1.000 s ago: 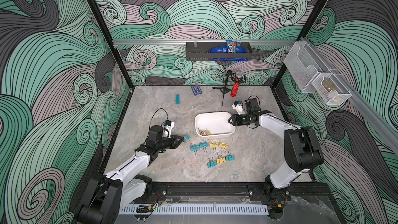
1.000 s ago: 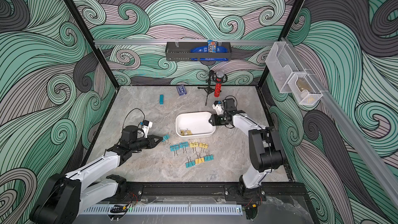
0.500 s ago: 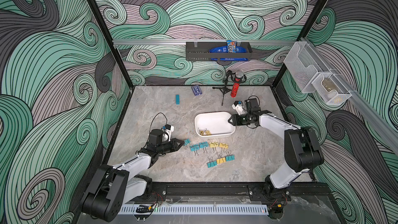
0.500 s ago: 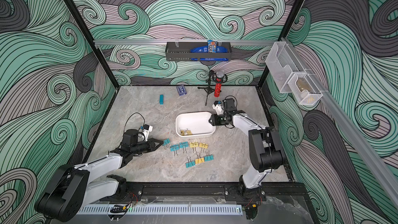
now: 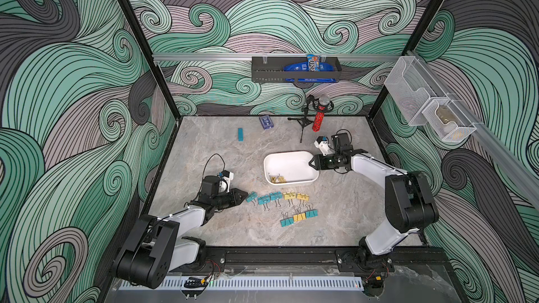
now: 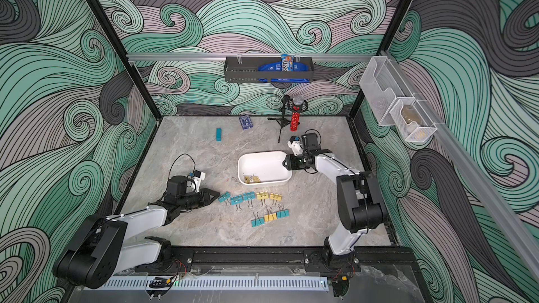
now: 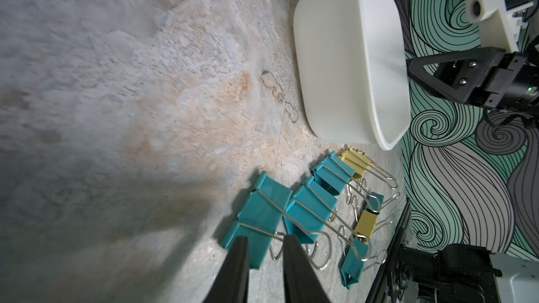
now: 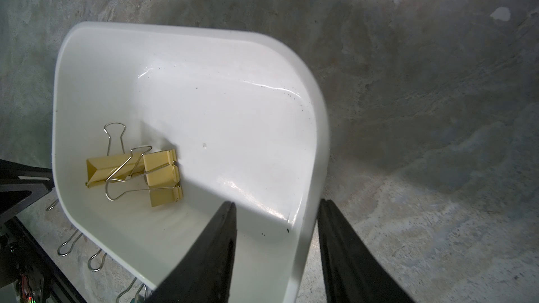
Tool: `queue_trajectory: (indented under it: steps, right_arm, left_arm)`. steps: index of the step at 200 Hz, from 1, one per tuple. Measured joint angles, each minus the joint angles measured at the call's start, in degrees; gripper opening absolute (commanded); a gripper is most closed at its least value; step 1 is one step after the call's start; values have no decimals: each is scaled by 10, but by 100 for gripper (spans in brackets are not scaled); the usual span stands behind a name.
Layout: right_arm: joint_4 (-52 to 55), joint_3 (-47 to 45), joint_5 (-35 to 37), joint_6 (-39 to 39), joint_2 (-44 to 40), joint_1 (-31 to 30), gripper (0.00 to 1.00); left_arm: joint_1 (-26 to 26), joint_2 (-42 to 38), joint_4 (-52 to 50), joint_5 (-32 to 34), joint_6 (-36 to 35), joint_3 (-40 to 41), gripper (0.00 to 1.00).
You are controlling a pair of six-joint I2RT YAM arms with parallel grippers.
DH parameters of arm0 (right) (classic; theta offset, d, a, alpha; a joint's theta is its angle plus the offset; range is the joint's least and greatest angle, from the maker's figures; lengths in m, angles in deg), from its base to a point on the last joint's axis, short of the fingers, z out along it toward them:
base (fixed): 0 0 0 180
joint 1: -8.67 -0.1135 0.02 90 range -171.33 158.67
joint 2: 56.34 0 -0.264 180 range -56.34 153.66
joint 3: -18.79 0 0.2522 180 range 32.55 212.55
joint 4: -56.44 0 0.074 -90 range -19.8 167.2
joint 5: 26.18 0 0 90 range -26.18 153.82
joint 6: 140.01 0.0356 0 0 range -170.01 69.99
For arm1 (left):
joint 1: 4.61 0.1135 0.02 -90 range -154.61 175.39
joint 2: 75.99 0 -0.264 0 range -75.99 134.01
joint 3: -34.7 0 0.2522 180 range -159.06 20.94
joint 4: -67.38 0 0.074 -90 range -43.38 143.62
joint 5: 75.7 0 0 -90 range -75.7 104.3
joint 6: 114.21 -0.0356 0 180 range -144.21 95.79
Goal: Take out the binder clips from the storage box
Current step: Place the binder clip at the center of the board.
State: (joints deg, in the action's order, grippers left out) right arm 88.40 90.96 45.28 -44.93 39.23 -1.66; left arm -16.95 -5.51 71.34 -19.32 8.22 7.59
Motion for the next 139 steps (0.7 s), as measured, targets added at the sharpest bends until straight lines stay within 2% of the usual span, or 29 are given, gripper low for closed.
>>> queue_trajectory:
  steps: [29, 61, 108, 139]
  right_arm:
    - [0, 0, 0, 0, 0, 0, 47]
    - [0, 0, 1, 0, 0, 0, 47]
    - [0, 0, 7, 0, 0, 0, 47]
    - [0, 0, 11, 0, 0, 0, 48]
  left_arm:
    - [4, -39, -40, 31, -12, -14, 35]
    - [6, -78, -75, 50, -51, -67, 45]
    - [5, -79, -95, 51, -118, -153, 50]
    - [-19, -67, -102, 53, -167, -189, 54]
